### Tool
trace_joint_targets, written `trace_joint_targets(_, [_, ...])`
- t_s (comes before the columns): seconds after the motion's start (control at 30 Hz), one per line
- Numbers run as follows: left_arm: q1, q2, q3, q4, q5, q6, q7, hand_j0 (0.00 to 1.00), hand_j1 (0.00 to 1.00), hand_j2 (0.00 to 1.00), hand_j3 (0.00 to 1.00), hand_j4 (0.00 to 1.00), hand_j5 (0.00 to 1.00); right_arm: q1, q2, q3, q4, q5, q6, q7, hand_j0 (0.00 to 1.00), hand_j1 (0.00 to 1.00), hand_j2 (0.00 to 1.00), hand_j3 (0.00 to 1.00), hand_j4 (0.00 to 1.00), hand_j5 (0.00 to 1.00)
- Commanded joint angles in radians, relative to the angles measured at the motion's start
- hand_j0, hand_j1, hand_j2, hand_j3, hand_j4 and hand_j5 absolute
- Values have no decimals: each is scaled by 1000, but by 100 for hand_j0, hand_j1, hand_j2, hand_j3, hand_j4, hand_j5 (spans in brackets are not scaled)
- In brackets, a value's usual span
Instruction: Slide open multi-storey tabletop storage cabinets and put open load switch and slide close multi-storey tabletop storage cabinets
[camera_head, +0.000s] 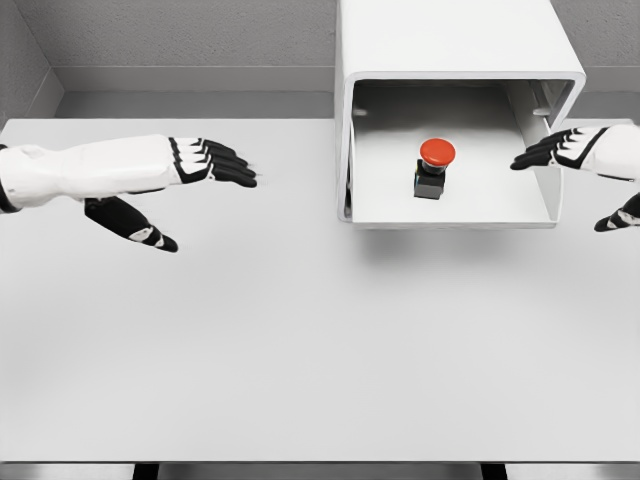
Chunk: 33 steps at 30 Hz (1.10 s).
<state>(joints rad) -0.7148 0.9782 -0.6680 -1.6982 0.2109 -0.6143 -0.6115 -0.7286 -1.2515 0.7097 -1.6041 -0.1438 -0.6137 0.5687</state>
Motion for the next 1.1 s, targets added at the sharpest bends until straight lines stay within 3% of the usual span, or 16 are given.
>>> trace_joint_targets(0.0, [2, 30, 2, -5, 15, 3, 1, 100, 100, 100, 100, 100, 100, 0, 40, 2, 0, -6, 3, -1, 100, 100, 100, 100, 100, 100])
trace_joint_targets(0.17, [3, 30, 2, -6, 13, 3, 1, 100, 100, 100, 100, 100, 100, 2, 93, -6, 12, 1, 3, -3, 100, 100, 100, 100, 100, 100])
trace_joint_targets(1.07, [2, 24, -5, -3, 13, 3, 1, 100, 100, 100, 100, 100, 100, 48, 83, -18, 36, 1, 3, -39, 100, 100, 100, 100, 100, 100])
